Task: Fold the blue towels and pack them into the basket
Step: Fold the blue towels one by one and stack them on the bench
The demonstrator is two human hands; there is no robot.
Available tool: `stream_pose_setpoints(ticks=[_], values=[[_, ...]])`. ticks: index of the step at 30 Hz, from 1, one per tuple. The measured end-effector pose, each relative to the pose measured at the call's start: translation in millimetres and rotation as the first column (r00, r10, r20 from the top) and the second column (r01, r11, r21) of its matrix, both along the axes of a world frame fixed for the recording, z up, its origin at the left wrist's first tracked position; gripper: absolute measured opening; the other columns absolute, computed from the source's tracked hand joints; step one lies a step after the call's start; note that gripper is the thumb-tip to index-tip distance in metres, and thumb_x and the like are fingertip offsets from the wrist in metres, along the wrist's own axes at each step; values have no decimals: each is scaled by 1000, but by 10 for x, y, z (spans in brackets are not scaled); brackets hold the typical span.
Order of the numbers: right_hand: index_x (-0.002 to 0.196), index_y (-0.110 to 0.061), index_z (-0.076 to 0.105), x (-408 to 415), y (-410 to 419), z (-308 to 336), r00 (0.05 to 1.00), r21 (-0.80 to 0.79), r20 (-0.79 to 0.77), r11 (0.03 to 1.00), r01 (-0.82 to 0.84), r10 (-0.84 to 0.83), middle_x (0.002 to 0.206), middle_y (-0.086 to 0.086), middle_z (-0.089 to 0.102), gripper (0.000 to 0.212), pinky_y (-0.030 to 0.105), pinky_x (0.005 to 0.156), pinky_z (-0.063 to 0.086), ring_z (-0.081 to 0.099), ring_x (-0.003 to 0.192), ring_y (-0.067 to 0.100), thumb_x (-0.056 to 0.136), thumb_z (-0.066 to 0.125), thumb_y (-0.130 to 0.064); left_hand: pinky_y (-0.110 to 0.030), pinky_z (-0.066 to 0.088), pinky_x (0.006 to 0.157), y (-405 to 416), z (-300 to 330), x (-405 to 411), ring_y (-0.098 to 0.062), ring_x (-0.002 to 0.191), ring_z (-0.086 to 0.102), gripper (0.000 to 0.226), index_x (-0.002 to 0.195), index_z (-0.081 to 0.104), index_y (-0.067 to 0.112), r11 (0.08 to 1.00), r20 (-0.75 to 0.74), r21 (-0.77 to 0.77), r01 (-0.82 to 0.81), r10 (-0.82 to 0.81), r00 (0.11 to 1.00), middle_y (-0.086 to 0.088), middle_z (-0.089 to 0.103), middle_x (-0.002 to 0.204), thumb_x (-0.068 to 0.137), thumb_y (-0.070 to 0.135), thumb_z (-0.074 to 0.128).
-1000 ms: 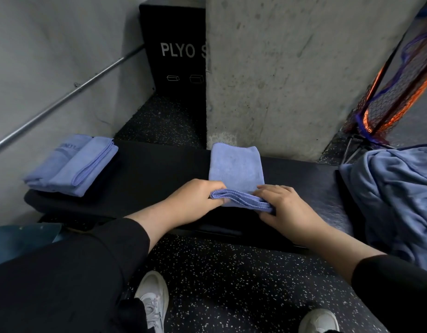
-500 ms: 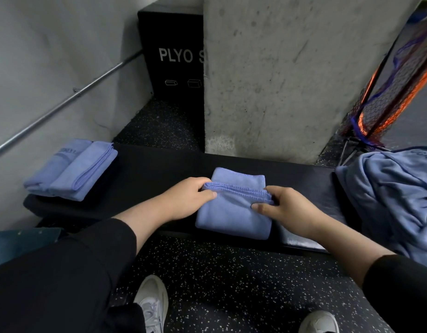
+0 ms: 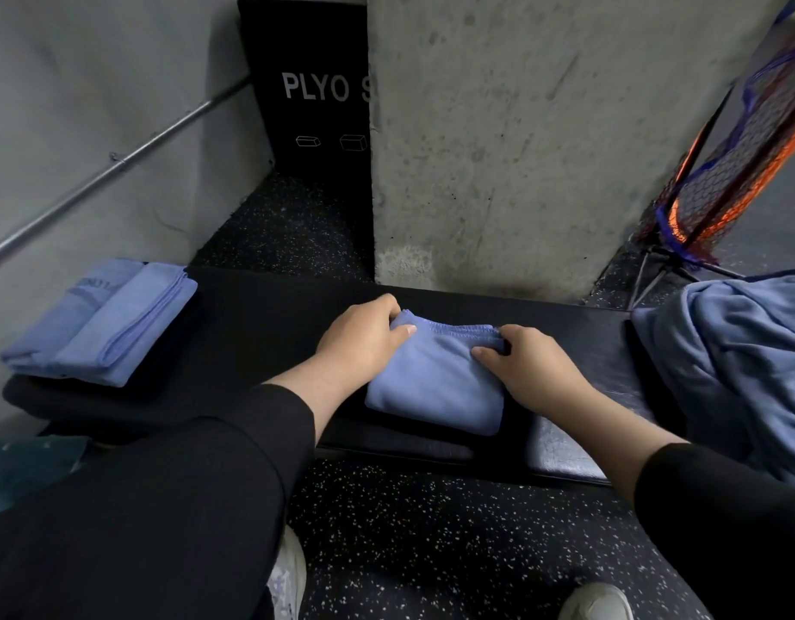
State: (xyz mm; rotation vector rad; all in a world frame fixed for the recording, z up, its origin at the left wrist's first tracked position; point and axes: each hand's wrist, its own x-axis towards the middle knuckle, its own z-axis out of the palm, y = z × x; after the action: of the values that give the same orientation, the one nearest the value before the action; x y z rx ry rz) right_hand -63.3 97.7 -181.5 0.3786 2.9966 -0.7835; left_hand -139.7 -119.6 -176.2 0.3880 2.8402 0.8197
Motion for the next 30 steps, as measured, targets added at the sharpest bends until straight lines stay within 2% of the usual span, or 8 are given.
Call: stream_pose_setpoints(ticks=[5,8,11,14,16,21,27,30], values=[[81,-20,48,14,37,-147,998,114,-10,992,60,-60,79,-4,54,39,37,67,43,59,88,29,88,65,-55,-38,47,89,30,-24,43,-19,107,56,39,132,50,24,1000,-139,-4,28,-28,990,0,57,117,98,41,59],[98,-23,53,37,19,-98,964,197,-265,978,67,-13,98,-2,55,35,43,78,47,54,94,27,85,68,-53,-38,39,101,-71,0,104,-19,118,52,32,128,60,25,954,-332,-93,285,-299,895,5,55,126,98,37,59],[103,-25,62,113,-94,-22,881,285,-414,952,-114,229,106,-4,60,27,42,79,45,56,98,25,90,59,-48,-35,26,112,-147,-79,197,-13,135,40,40,137,58,29,829,-219,-297,474,-542,811,10,47,144,100,44,51],[122,-26,63,234,-228,-110,885,321,-257,898,-301,388,133,-7,59,44,44,97,41,57,122,18,95,40,-53,-42,8,125,-174,-181,259,-6,152,10,51,154,35,33,791,-88,-401,462,-536,840,12,19,165,105,49,36],[150,-29,41,299,-243,-203,924,261,7,891,-371,383,162,-11,30,58,49,118,22,26,149,11,100,31,-57,-44,2,126,-176,-205,275,-3,154,-3,56,159,21,33,785,-37,-417,458,-518,855,13,4,169,106,50,29],[161,-32,0,288,-123,-263,902,211,218,884,-417,373,165,-21,-12,70,52,124,-2,-13,151,0,100,17,-61,-45,-4,126,-175,-224,291,3,150,-18,64,162,-2,31,797,70,-393,458,-471,880,17,-14,167,106,52,21],[136,-30,57,396,-10,-281,854,294,-175,854,-430,490,147,-12,49,65,44,115,25,46,136,10,95,26,-70,-49,-4,125,-161,-210,298,1,150,-20,65,161,-5,28,800,104,-387,459,-456,884,18,-17,166,106,53,20],[130,-33,61,488,31,-330,812,315,-184,815,-486,555,136,-14,51,56,43,111,31,49,126,10,90,46,-70,-49,-5,125,-162,-214,312,0,151,-18,65,162,-3,27,804,89,-389,450,-453,887,16,-15,167,106,52,20]])
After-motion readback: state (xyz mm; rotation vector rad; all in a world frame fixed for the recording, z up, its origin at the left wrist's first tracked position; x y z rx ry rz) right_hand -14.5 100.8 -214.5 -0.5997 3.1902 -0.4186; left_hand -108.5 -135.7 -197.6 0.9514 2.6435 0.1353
